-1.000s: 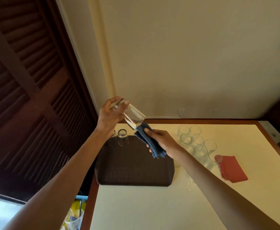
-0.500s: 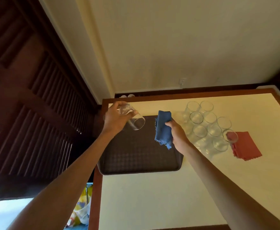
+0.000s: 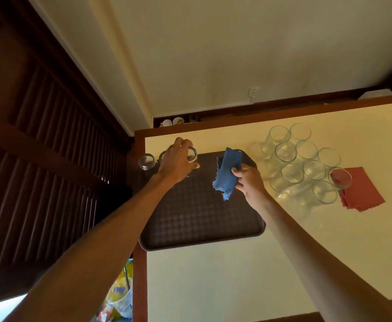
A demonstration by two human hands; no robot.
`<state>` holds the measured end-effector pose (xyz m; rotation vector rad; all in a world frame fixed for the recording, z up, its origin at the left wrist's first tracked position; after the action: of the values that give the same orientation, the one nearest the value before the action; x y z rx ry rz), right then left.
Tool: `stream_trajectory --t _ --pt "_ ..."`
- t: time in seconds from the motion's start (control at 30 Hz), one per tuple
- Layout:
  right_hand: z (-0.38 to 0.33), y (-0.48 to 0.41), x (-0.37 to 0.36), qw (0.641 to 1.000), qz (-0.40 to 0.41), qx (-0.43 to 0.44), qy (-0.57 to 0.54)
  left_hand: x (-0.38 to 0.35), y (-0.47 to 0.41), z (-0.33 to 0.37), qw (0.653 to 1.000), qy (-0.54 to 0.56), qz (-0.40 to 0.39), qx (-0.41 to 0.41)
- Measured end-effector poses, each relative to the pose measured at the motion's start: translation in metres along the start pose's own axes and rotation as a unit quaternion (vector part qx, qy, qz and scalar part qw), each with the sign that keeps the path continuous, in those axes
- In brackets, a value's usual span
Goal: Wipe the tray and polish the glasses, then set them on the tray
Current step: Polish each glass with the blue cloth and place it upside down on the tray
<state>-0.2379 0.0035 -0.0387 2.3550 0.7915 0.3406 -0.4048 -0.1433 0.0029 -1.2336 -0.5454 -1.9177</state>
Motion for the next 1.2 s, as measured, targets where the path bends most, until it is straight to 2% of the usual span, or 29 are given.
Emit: stream_trajectory --t 0.13,0.27,0.33,0.5,0.67,0.97,1.2 --pt "0.005 -0.003 -0.005 0.997 -0.002 -0.033 -0.073 -0.007 -0.002 -0.007 1.0 -0.024 -0.001 -0.004" --pt "0.005 0.002 -0.005 0.99 0.037 -0.072 -0.116 -0.013 0.002 -0.008 0.999 -0.038 -0.003 -0.008" --pt "0.002 0.006 -0.006 0.989 0.027 -0.076 -0.126 -0.014 0.001 -0.007 0.999 -0.043 0.002 -0.013" --pt "0.002 0.007 -0.002 0.997 -0.007 -0.032 -0.065 -0.014 0.001 0.0 0.995 -0.095 -0.002 -0.026" --pt "0.01 0.011 0.006 1.0 -0.023 0.011 0.013 -0.013 0.003 0.003 0.995 -0.093 -0.016 -0.031" --pt "-0.017 0.057 0.033 0.998 -0.052 0.006 -0.045 0.036 0.042 0.055 0.99 0.123 0.061 -0.011" --pt "-0.052 0.083 0.123 0.988 0.011 -0.011 -0.156 0.031 0.064 0.132 0.984 0.168 0.059 -0.009"
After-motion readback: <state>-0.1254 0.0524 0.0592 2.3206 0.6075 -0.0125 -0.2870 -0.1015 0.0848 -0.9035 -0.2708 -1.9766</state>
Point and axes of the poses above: each hand's wrist, its own y-axis away from the middle knuckle, its own x-axis out of the back of the hand, z = x × y, the point moved 5 cm from there along -y, towards the middle knuckle, and after that the axes turned 11 degrees about z, right-handed, at the moved point
